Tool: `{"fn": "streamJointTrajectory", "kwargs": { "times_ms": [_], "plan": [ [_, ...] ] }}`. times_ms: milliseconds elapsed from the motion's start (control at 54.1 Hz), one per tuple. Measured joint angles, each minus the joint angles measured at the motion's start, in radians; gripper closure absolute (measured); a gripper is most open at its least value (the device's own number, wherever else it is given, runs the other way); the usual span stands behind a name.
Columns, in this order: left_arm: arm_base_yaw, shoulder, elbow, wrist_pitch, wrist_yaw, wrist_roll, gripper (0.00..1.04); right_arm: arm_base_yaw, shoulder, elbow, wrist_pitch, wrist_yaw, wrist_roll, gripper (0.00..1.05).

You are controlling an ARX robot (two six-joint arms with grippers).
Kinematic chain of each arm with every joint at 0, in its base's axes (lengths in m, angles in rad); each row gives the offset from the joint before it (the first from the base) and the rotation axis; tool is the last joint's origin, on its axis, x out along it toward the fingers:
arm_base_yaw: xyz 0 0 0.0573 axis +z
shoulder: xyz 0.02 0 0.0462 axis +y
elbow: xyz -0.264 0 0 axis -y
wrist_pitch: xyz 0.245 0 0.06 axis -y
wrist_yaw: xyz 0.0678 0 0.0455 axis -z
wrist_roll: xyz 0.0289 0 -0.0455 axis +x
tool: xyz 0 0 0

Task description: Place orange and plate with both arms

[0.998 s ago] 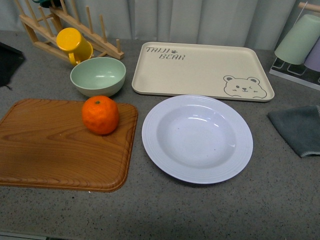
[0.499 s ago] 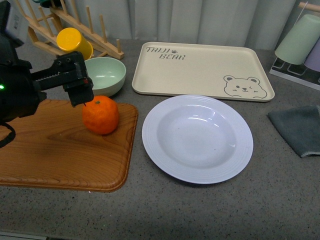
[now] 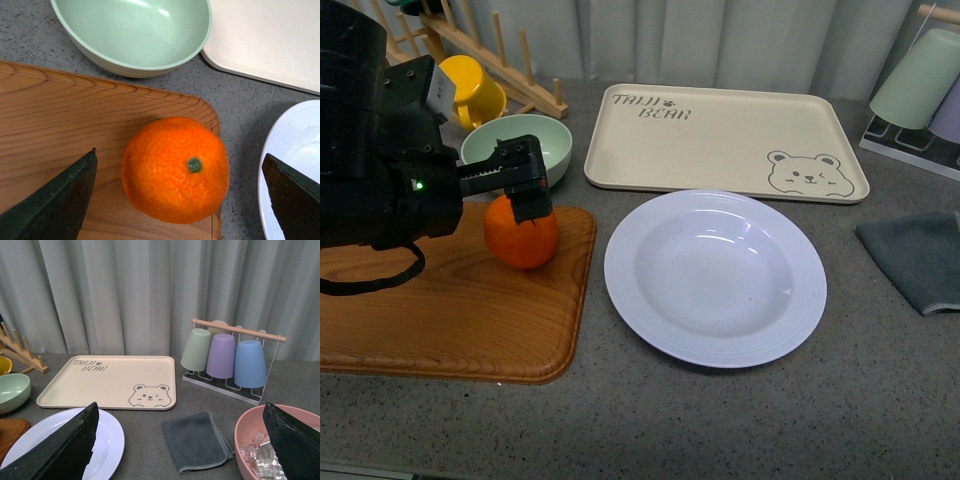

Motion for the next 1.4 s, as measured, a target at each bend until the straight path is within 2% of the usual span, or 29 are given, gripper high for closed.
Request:
{"fn": "streamJointTrajectory", "kwargs": {
  "times_ms": [444,480,610,684,943,1109,1220,1405],
  "plan": [
    [-0.006,0.095,0.089,-0.092,0.039,0.036,0.06,0.0,0.0,0.0,0.0,0.0,0.0,0.09],
    [-0.005,0.097,0.09,-0.092,0.038,0.037,0.08,0.0,0.0,0.0,0.0,0.0,0.0,0.09],
    [0.001,0.098,0.091,-0.093,0.034,0.034,0.27,0.0,0.0,0.0,0.0,0.0,0.0,0.09],
    [0.002,0.098,0.091,-0.093,0.037,0.031,0.33,0.0,0.0,0.0,0.0,0.0,0.0,0.09],
    [-0.006,0.056,0.072,-0.058,0.03,-0.01,0.37,0.0,0.0,0.0,0.0,0.0,0.0,0.09],
    [-0.112,-0.063,0.072,-0.057,0.028,-0.065,0.38,0.0,0.0,0.0,0.0,0.0,0.0,0.09],
    [-0.204,-0.057,0.083,-0.079,0.029,-0.12,0.38,0.0,0.0,0.0,0.0,0.0,0.0,0.09],
    [-0.293,-0.036,0.107,-0.118,0.021,-0.169,0.38,0.0,0.0,0.0,0.0,0.0,0.0,0.09]
  ]
}}
